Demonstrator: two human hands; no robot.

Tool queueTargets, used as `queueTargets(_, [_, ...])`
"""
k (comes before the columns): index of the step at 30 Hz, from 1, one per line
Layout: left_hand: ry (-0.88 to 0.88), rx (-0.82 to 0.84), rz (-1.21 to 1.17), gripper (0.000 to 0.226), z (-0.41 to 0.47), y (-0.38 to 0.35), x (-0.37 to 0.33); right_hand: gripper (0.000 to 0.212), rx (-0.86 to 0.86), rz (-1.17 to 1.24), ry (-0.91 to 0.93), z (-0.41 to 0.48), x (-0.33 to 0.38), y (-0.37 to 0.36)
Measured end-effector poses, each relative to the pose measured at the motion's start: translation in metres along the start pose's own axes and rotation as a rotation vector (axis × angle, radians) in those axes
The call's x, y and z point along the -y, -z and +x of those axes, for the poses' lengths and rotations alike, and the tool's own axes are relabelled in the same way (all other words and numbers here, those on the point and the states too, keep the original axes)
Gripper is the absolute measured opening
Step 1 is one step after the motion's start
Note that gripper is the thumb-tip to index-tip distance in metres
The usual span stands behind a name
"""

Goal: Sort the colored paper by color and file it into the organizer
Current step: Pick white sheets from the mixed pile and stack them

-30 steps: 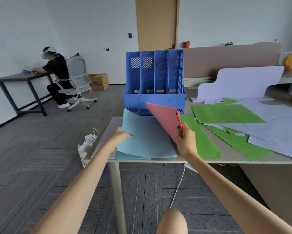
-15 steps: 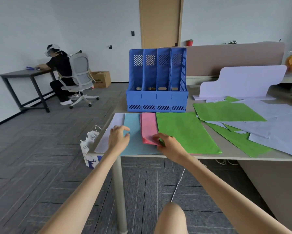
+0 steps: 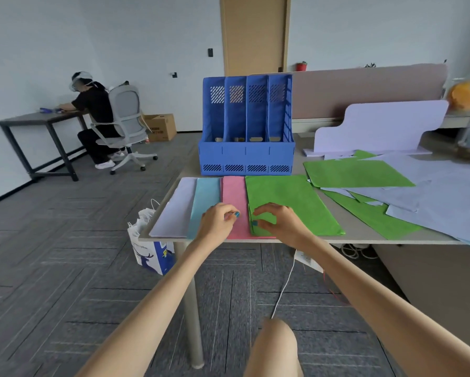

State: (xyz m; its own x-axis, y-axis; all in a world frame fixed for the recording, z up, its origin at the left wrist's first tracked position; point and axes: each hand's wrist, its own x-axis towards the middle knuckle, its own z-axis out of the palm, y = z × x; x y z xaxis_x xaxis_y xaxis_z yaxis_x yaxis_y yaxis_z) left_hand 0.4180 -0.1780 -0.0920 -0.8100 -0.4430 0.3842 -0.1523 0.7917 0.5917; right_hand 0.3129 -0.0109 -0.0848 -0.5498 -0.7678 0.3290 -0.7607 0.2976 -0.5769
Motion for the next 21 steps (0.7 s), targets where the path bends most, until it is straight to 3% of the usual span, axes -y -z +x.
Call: queueTargets(21, [-0.216,0.235,-0.080,0.017,0.103,-0.183,-0.171,0.019,-0.308,-0.112,-0.289,-0.064,-0.199,0.168])
